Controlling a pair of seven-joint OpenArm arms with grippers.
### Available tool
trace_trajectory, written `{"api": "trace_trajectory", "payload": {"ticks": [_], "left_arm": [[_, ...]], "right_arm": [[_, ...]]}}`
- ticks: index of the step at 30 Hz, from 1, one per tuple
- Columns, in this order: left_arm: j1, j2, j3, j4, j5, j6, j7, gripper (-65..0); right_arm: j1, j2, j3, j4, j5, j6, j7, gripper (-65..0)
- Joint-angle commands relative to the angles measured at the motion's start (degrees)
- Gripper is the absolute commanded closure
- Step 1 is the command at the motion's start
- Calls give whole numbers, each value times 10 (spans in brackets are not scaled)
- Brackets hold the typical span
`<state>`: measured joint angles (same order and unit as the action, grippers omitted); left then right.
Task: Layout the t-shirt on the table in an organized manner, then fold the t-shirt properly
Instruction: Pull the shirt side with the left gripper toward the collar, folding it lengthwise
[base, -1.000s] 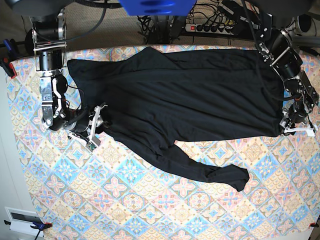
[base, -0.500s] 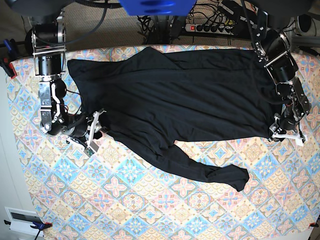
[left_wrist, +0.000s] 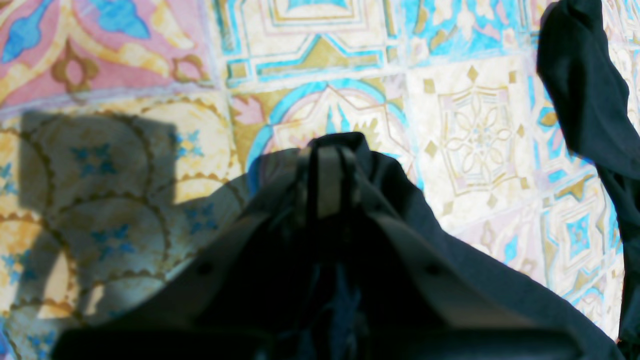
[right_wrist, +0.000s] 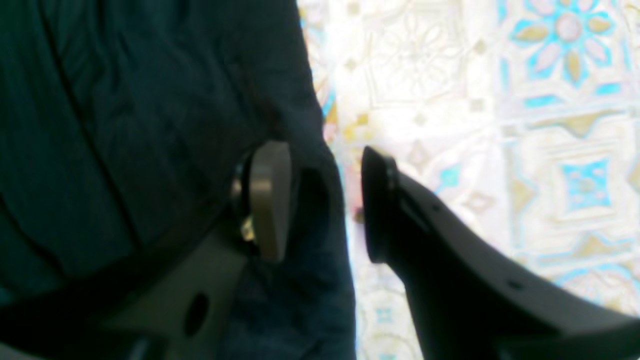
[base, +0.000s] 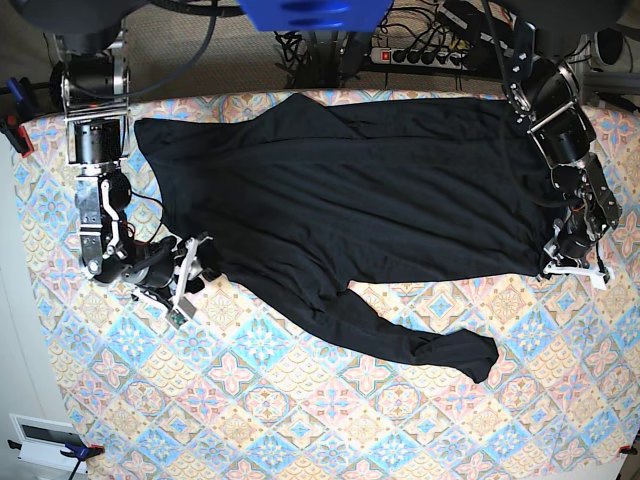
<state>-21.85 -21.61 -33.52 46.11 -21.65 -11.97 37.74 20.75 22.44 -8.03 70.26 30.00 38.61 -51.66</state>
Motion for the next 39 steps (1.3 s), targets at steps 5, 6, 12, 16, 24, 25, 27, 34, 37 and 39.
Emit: {"api": "trace_trajectory", "payload": {"ticks": [5,6,12,16,24,25,27,34,37,39], "left_arm": [[-8,-4,1,6,0,0,13,0],[-8,-3,1,6,0,0,13,0],[-8,-3,1,6,0,0,13,0],[-9,-2,1,6,0,0,13,0],[-13,8,1,30,0,0,12,0],[-12,15,1,44,0,-1,12,0],[-8,22,2,77,0,-1,13,0],[-2,24,2,110,-37,-1,14,0],[22,23,2,159,-73,-1,49,0],[40,23,2,193,-88,-1,63,0]], "right_arm": [[42,6,-36,-63,6,0,40,-230],[46,6,-44,-77,6,0,49,-230],[51,6,-85,-132,6,0,88,-230],[58,6,-126,-166,6,0,113,-226],[58,6,-127,-161,6,0,118,-7],[57,6,-114,-148,6,0,116,-12],[56,6,-84,-108,7,0,108,0],[16,7,3,34,9,2,38,0],[-17,7,45,98,9,2,9,0],[-37,7,68,132,10,2,-8,0]]}}
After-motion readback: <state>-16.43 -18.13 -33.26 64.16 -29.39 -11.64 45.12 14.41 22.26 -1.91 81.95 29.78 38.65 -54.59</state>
